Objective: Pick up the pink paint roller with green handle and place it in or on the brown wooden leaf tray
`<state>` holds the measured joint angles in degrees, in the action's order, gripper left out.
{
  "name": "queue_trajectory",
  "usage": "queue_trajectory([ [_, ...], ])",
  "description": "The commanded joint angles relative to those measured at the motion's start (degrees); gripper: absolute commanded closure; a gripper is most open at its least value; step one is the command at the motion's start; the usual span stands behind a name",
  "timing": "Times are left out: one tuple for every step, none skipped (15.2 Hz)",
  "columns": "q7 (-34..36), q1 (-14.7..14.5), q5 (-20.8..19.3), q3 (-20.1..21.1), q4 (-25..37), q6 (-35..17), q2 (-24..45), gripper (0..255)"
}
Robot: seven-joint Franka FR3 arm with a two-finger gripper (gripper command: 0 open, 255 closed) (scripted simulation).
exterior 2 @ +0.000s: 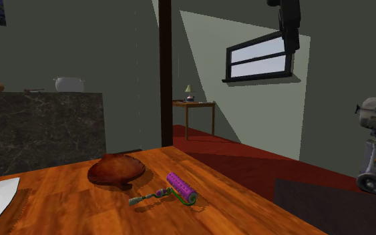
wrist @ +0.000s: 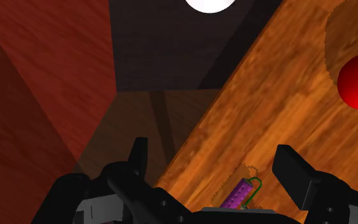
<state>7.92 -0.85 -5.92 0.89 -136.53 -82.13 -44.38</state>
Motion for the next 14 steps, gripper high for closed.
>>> queue_trajectory([
  [0.0,0.0,0.0,0.0,0.0,0.0,0.0,0],
  [-1.3,-0.4,-0.3,-0.5,-0.5,-2.0,1.4,0],
  [-2.6,-0.8,-0.7,-0.9,-0.9,-4.0,2.9,0],
  [-3.9,-1.2,-1.0,-1.4,-1.2,-5.9,4.5,0],
  [-5.2,-1.6,-1.2,-1.8,-1.4,-7.9,6.1,0],
  [-6.5,-1.9,-1.5,-2.1,-1.6,-9.8,7.8,0],
  [-7.8,-2.3,-1.7,-2.5,-1.6,-11.7,9.6,0],
  [-9.1,-2.7,-1.9,-2.8,-1.6,-13.6,11.3,0],
  [-10.3,-3.1,-2.0,-3.2,-1.6,-15.5,13.2,0],
  [-11.6,-3.5,-2.1,-3.5,-1.4,-17.3,15.1,0],
  [-12.8,-3.9,-2.3,-3.7,-1.2,-19.1,17.0,0],
  [-14.1,-4.3,-2.3,-3.9,-0.9,-20.8,18.9,0],
  [-15.3,-4.6,-2.4,-4.2,-0.6,-22.5,20.9,0],
  [-16.5,-5.0,-2.4,-4.3,-0.2,-24.2,22.9,0],
])
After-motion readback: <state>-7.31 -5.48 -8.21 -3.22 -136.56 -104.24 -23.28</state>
